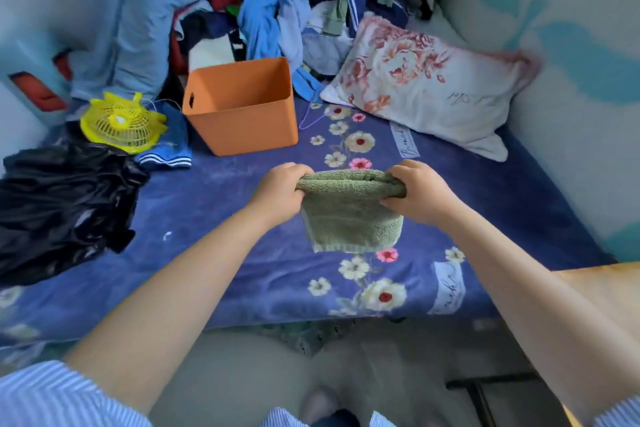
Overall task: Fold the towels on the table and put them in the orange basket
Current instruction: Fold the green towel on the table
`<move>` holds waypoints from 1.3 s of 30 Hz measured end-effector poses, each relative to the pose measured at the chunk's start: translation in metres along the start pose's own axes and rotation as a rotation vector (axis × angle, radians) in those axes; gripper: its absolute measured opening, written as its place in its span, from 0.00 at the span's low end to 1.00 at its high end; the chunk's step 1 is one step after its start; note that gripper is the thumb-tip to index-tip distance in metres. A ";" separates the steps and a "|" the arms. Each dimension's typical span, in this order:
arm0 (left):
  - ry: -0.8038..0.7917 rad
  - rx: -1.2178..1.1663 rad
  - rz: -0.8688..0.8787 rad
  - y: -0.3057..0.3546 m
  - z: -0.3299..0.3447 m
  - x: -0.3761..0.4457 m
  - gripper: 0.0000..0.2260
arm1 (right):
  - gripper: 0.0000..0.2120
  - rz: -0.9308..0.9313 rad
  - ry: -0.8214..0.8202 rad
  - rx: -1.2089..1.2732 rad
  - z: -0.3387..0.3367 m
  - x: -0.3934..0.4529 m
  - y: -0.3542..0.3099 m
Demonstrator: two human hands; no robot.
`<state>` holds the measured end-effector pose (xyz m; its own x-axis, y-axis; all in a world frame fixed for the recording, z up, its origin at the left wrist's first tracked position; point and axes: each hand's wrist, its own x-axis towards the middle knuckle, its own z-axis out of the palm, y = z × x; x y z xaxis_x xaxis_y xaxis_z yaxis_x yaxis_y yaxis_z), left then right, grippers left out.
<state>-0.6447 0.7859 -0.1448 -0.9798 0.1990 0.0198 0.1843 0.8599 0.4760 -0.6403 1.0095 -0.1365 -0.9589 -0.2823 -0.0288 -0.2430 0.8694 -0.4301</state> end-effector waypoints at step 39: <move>0.461 -0.822 -0.446 -0.322 -0.148 0.371 0.05 | 0.17 0.040 0.247 0.590 0.067 0.533 -0.139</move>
<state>-1.0787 0.5132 -0.1602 -0.9125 -0.4057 -0.0530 -0.1416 0.1916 0.9712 -1.1077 0.7110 -0.1530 -0.9882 -0.0911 0.1231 -0.1521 0.4879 -0.8596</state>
